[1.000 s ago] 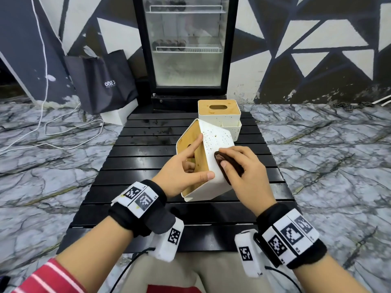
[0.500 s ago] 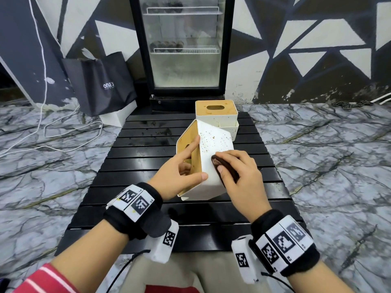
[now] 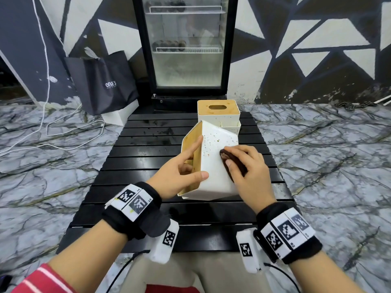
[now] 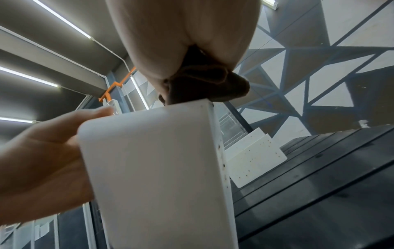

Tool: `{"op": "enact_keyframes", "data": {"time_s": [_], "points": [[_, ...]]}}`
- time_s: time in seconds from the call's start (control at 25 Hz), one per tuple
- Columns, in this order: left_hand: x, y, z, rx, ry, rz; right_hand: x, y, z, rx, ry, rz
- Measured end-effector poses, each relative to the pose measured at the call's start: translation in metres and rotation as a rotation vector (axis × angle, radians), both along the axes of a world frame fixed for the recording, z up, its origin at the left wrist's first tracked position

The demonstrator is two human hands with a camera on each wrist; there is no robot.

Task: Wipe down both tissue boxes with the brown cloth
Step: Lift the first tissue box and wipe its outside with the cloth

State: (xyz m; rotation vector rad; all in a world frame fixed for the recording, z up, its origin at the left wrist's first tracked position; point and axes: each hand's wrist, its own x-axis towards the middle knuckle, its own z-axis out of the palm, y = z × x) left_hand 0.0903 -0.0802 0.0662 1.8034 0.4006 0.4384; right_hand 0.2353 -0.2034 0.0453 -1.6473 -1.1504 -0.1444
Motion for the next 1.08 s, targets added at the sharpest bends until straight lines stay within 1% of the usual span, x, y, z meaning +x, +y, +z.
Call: {"op": "enact_keyframes", "data": {"time_s": [0.12, 0.28, 0.48, 0.6, 0.76, 0.92, 1.08], "points": [[0.002, 0.000, 0.001, -0.003, -0.003, 0.001, -0.001, 0.006, 0.003, -0.012, 0.003, -0.012], [0.001, 0.002, 0.002, -0.013, 0.013, 0.001, -0.002, -0.002, -0.002, -0.018, -0.088, 0.052], [0.000, -0.001, 0.004, -0.008, 0.050, -0.015, 0.021, 0.013, 0.013, -0.063, -0.005, -0.033], [0.000, 0.000, 0.005, -0.005, 0.057, 0.001, 0.015, 0.020, 0.018, -0.110, -0.009, -0.017], [-0.001, 0.001, 0.005, -0.041, 0.041, -0.003, 0.012, 0.012, 0.013, -0.095, -0.057, 0.015], [0.001, 0.001, 0.006, -0.030, 0.074, -0.014, 0.032, 0.026, 0.023, -0.114, 0.014, -0.043], [0.001, 0.000, 0.005, -0.029, 0.066, -0.004, 0.020, 0.037, 0.027, -0.111, -0.004, -0.029]]}}
